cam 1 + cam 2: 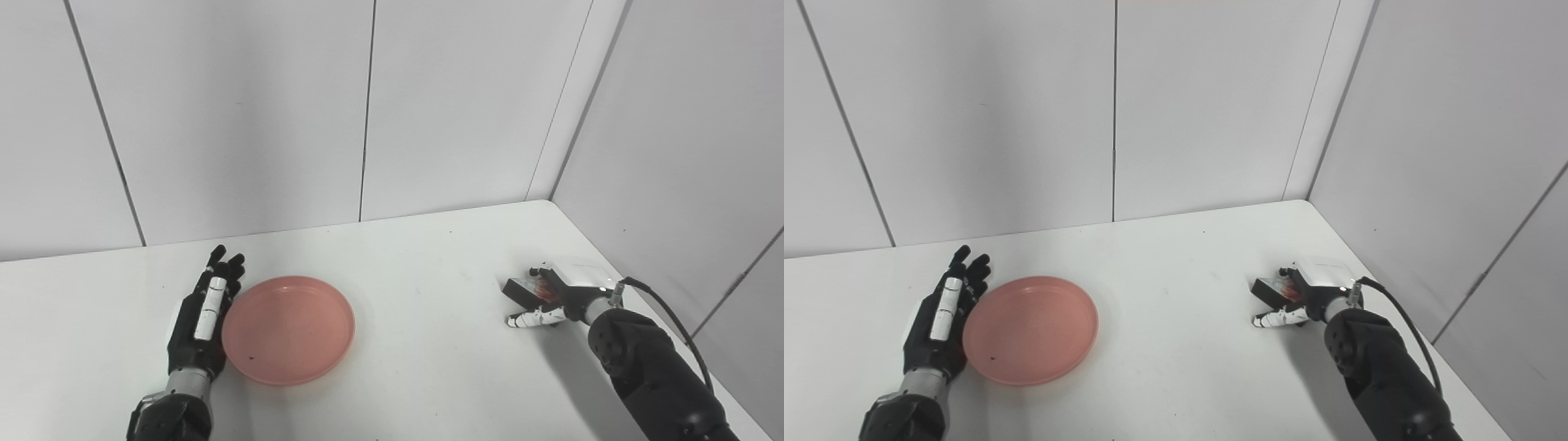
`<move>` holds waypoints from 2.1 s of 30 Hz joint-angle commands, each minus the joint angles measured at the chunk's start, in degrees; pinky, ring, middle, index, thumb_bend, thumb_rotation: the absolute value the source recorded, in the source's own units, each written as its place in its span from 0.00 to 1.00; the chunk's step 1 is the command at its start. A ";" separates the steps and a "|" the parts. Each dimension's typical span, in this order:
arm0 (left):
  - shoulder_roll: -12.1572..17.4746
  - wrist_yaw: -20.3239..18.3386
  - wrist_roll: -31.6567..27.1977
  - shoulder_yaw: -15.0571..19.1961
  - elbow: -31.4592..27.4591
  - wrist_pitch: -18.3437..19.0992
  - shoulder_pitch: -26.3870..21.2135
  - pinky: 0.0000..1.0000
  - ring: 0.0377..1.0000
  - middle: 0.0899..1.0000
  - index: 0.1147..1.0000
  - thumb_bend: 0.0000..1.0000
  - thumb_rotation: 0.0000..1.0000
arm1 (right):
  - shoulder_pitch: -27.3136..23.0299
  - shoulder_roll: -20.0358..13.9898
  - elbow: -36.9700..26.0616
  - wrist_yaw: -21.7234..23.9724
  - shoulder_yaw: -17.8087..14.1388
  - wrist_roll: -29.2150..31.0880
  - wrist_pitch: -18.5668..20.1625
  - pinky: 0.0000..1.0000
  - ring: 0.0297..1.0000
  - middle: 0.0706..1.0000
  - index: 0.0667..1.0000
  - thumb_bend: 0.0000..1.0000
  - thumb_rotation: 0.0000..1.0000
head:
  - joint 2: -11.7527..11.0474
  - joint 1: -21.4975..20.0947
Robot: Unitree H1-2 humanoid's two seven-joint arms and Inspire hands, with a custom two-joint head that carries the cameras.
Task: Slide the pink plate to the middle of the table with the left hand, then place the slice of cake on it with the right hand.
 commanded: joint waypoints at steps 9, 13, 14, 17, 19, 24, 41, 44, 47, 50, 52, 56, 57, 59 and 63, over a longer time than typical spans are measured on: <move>-0.07 -0.07 -0.19 -0.23 2.11 3.63 2.27 0.99 0.94 0.91 0.94 0.91 0.72 | -0.31 -0.58 0.71 -13.96 -2.94 5.41 -5.39 0.70 0.79 0.79 0.74 1.00 0.54 | 0.41 0.14; -0.05 -0.65 -0.63 -0.07 2.17 3.67 2.32 1.00 0.94 0.92 0.94 0.88 0.72 | -0.26 -0.11 0.52 -16.79 -3.23 7.60 -6.06 0.46 0.55 0.65 0.66 0.93 0.37 | 0.46 0.08; -0.07 -0.78 -0.77 0.01 2.25 3.66 2.30 1.00 0.94 0.92 0.94 0.89 0.71 | -0.32 -0.23 0.09 -16.47 -3.03 7.85 -5.45 0.45 0.53 0.63 0.65 0.92 0.35 | 0.46 0.08; -0.05 -0.76 -0.55 0.00 2.42 3.69 2.25 1.00 0.94 0.91 0.94 0.89 0.72 | -0.51 -0.64 -1.45 -14.17 -2.55 8.22 -2.96 0.38 0.45 0.54 0.59 0.89 0.22 | 0.46 0.08; -0.04 -0.77 -0.46 -0.02 2.48 3.72 2.21 1.00 0.94 0.91 0.94 0.89 0.72 | -0.66 -1.04 -2.82 -11.75 -2.33 8.31 -1.05 0.36 0.43 0.52 0.57 0.88 0.17 | 0.55 0.05; -0.15 -0.92 -0.76 0.08 1.79 4.30 2.44 1.00 0.94 0.91 0.94 0.91 0.72 | -0.86 -2.91 -5.86 -5.81 -0.65 6.49 3.46 0.38 0.44 0.50 0.55 0.87 0.06 | 0.66 0.11; 0.13 -1.62 -0.61 -0.06 1.91 4.46 2.47 1.00 0.95 0.92 0.94 0.89 0.72 | -0.12 -3.18 -5.45 -7.24 -1.58 8.25 2.01 0.24 0.29 0.41 0.46 0.53 0.00 | 0.96 0.40; -0.07 -1.51 -0.68 0.04 1.90 4.46 2.47 1.00 0.96 0.92 0.94 0.87 0.72 | -0.10 -3.06 -6.44 -8.23 -2.14 9.83 0.87 0.25 0.30 0.40 0.46 0.53 0.00 | 0.99 0.57; -0.10 -1.37 -0.29 -0.18 2.03 4.28 2.43 1.00 0.96 0.92 0.94 0.87 0.73 | -0.17 -3.45 -8.34 -8.83 -1.89 10.04 0.00 0.25 0.30 0.40 0.46 0.53 0.00 | 0.98 0.73; -0.22 -1.20 -0.22 -0.20 2.18 4.24 2.36 1.00 0.95 0.91 0.94 0.87 0.73 | -0.45 -3.53 -10.53 -8.66 -1.65 9.44 0.14 0.24 0.29 0.39 0.46 0.53 0.00 | 0.94 0.85; -0.27 -1.00 0.11 -0.36 2.34 3.89 2.32 0.99 0.95 0.91 0.94 0.87 0.74 | -0.79 -3.33 -12.26 -8.61 -1.80 9.49 -0.01 0.26 0.31 0.40 0.46 0.53 0.00 | 0.92 1.04; -0.48 -0.72 0.28 -0.51 2.52 3.85 2.25 0.98 0.95 0.91 0.93 0.86 0.74 | -1.68 -2.94 -15.52 -7.89 -2.16 10.23 -0.01 0.23 0.27 0.37 0.46 0.53 0.00 | 0.88 1.46; -0.53 -0.70 0.21 -0.49 2.54 3.86 2.25 0.98 0.95 0.91 0.93 0.86 0.74 | -2.01 -3.05 -16.42 -7.72 -1.93 10.27 -0.56 0.23 0.27 0.37 0.46 0.53 0.00 | 0.88 1.48; -0.68 -0.65 0.09 -0.43 2.59 3.83 2.21 0.98 0.95 0.90 0.93 0.87 0.74 | -2.50 -3.38 -17.61 -7.36 -1.44 10.04 -1.41 0.23 0.28 0.38 0.46 0.53 0.00 | 0.89 1.65; -0.93 -0.77 -0.15 -0.29 3.03 3.58 2.09 0.98 0.94 0.89 0.92 0.89 0.73 | -4.87 -3.06 -21.94 -4.83 0.34 8.33 -1.35 0.28 0.33 0.41 0.46 0.53 0.00 | 0.88 2.37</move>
